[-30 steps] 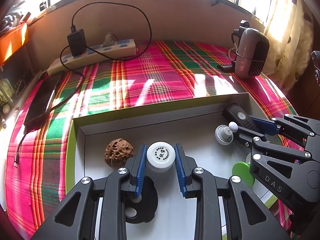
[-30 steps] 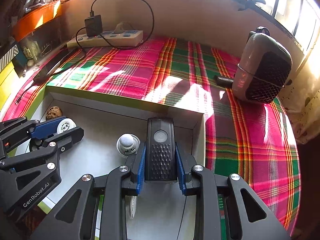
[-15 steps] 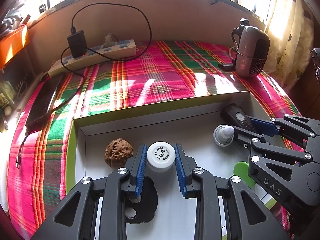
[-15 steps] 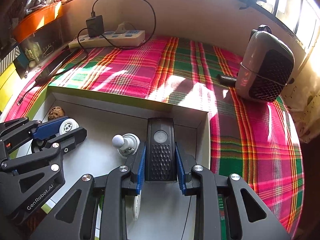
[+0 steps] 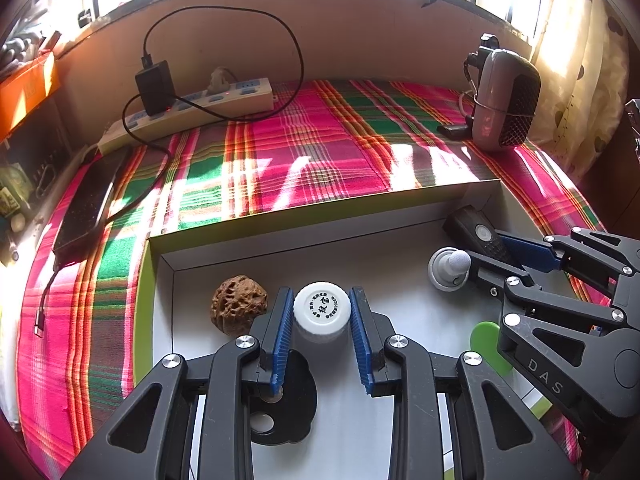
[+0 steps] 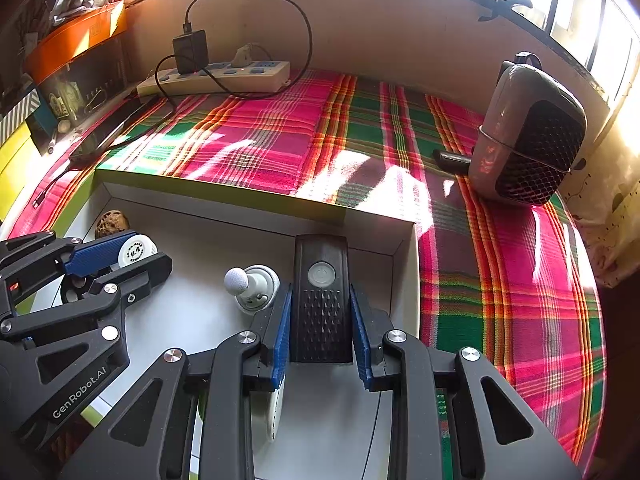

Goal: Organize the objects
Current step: 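Open the right gripper to release the device while the left gripper releases the jar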

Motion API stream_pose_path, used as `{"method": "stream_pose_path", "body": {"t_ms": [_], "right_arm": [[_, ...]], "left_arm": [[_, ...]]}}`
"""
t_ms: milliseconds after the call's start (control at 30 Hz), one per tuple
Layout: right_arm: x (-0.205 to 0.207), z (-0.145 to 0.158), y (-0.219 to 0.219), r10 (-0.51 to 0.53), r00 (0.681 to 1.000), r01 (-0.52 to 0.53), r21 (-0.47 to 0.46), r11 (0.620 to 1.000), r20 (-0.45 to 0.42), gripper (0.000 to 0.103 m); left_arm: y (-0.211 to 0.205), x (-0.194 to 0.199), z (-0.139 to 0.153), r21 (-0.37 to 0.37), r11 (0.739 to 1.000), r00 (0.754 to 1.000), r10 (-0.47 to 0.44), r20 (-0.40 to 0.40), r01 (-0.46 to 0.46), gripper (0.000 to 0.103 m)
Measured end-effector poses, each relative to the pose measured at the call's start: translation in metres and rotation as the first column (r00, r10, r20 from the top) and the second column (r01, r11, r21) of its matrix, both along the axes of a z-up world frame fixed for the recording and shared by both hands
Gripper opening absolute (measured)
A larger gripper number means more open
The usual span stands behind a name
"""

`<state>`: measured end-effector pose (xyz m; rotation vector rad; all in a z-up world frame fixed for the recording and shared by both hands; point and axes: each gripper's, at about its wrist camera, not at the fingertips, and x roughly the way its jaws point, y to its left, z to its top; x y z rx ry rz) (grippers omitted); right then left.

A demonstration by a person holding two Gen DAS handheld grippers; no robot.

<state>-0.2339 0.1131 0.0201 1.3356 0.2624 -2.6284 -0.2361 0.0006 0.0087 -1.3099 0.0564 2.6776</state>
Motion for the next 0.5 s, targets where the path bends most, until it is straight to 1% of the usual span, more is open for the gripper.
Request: {"method": "stream_pose_path", "body": {"t_ms": [233,333,433,500], "right_arm": [[0.004,0.004,0.003,-0.006,1.0,0.006,-0.004,1.0,-0.017,0.029],[0.007,0.007,0.005,-0.011,0.999,0.01,-0.01,1.0,-0.03,0.03],[0.012,0.012,0.007,-0.015,0.999,0.014,-0.012,1.0,-0.048,0.033],[0.016,0.015,0.009,-0.021,0.998,0.02,-0.016,1.0,-0.055,0.034]], "left_arm": [[-0.003,0.004,0.001,-0.011,1.0,1.0,0.004,0.005,-0.004,0.027],[-0.001,0.008,0.005,-0.024,1.0,1.0,0.004,-0.008,-0.004,0.027],[-0.001,0.013,0.01,-0.025,1.0,1.0,0.006,-0.021,-0.007,0.027],[-0.001,0.019,0.014,-0.045,0.999,0.999,0.015,-0.038,-0.017,0.027]]}}
